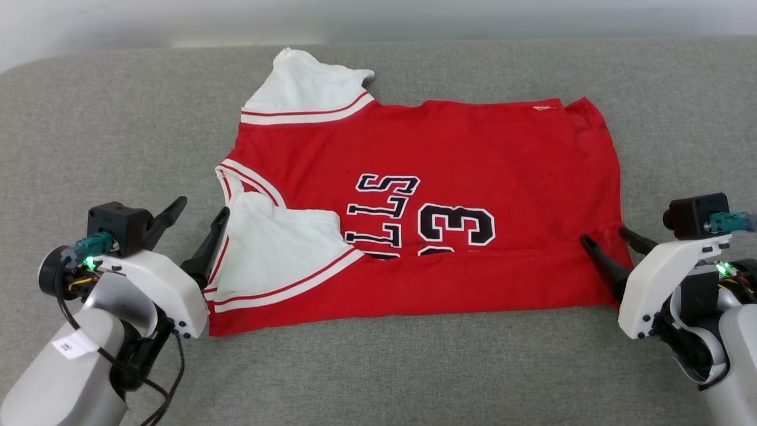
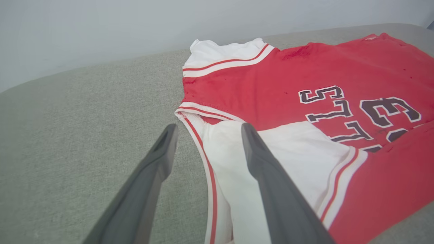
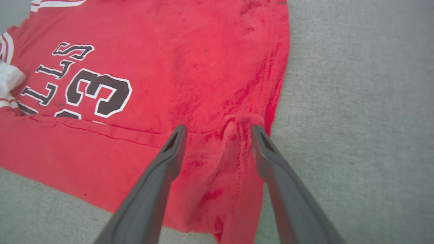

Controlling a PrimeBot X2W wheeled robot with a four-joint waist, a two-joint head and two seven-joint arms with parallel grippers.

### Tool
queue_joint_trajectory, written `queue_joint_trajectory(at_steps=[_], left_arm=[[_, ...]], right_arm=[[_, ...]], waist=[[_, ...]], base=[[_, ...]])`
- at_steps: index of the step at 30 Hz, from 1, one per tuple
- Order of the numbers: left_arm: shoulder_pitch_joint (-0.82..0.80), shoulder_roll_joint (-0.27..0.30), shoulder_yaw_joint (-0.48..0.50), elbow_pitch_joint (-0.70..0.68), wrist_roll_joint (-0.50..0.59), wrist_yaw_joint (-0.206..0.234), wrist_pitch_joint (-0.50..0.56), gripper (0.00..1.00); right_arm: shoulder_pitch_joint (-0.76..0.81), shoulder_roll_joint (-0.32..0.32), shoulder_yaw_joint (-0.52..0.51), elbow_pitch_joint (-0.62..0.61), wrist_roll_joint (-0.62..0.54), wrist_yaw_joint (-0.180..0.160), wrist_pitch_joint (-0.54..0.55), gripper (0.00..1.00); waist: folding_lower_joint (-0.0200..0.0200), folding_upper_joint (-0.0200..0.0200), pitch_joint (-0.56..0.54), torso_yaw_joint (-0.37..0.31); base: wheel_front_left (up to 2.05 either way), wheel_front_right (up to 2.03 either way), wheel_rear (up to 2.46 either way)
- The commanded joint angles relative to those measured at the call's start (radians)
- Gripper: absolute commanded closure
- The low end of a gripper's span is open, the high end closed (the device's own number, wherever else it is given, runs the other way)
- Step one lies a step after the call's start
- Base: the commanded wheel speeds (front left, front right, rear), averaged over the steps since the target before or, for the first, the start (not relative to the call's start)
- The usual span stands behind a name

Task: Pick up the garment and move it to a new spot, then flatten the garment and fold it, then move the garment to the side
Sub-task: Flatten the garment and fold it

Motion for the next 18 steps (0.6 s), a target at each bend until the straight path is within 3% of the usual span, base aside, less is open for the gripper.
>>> queue_joint_trajectory(at_steps=[1, 4, 9, 18], left_arm=[[0.005, 0.006, -0.003, 0.0, 0.014, 0.008, -0.01, 0.0], [0.035, -0.017, 0.008, -0.021, 0.006, 0.045, -0.032, 0.0], [0.113, -0.019, 0.026, -0.098, -0.01, 0.125, -0.014, 0.0], [0.308, 0.0, 0.01, -0.271, -0.042, 0.249, 0.091, 0.0]], right_arm=[[-0.018, -0.011, 0.006, -0.003, -0.014, 0.0, -0.009, 0.0], [0.004, -0.048, 0.055, -0.02, -0.08, 0.0, -0.037, 0.0], [0.052, -0.058, 0.044, -0.055, -0.161, 0.0, -0.039, 0.0], [0.196, 0.044, -0.096, -0.158, -0.261, 0.0, 0.128, 0.0]], waist=[[-0.0001, -0.0001, -0.011, 0.0], [-0.0001, -0.0001, -0.038, 0.005], [-0.0001, -0.0001, -0.075, 0.013], [-0.0001, -0.0001, -0.11, 0.015]], base=[[0.0, 0.0, 0.0], [0.0, 0.0, 0.0], [0.0, 0.0, 0.0], [0.0, 0.0, 0.0]])
